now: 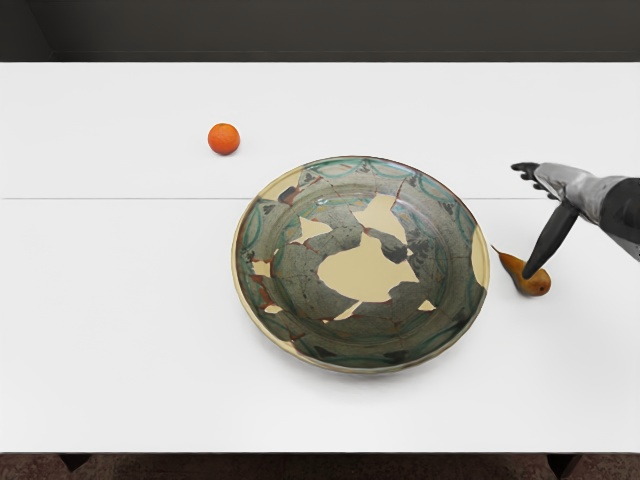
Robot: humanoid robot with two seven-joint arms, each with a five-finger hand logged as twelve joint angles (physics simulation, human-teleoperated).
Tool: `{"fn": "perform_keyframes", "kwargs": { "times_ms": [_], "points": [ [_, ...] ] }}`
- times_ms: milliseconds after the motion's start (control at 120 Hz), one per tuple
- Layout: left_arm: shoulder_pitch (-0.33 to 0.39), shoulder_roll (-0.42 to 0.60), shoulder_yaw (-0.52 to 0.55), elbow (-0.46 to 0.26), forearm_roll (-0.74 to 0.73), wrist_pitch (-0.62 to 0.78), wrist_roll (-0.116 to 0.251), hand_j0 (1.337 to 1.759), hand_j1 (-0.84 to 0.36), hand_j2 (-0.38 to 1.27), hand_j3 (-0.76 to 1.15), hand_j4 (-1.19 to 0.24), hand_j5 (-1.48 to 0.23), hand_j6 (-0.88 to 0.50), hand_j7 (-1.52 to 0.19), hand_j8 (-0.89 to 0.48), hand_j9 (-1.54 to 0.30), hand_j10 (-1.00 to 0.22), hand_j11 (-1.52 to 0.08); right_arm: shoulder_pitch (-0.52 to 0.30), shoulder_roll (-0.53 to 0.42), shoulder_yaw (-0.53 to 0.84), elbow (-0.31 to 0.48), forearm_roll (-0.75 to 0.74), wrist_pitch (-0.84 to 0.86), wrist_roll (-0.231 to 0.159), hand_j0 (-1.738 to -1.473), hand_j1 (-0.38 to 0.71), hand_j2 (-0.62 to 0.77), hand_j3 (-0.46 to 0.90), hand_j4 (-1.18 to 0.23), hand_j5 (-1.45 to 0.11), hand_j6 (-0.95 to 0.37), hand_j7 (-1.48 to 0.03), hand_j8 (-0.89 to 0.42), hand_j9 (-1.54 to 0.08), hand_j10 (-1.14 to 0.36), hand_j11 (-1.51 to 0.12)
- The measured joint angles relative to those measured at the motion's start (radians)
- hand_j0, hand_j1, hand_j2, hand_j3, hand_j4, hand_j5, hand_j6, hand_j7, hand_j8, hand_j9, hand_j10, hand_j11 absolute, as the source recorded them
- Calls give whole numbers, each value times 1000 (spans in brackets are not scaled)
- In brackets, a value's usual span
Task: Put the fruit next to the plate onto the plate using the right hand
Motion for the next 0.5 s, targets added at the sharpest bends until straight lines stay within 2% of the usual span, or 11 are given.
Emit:
{"fn": "perform_keyframes", "kwargs": {
  "times_ms": [267, 500],
  "points": [
    [-1, 0, 0, 0, 0, 0, 0, 1658, 348, 0, 0, -1, -1, -1, -1, -1, -1, -1, -1, -3, 65, -104, 2, -55, -185, 0, -1658, -348, 2, 0, -5, -2, -7, -1, -6, -1, -4, -1],
    [-2, 0, -1, 0, 0, 0, 0, 1658, 348, 0, 0, -1, -1, -1, -1, -1, -1, -1, -1, -11, 83, -165, 4, -107, -260, 0, -1658, -285, -9, 0, -58, -72, -60, -71, -59, -72, -58, -72]
  ]
}}
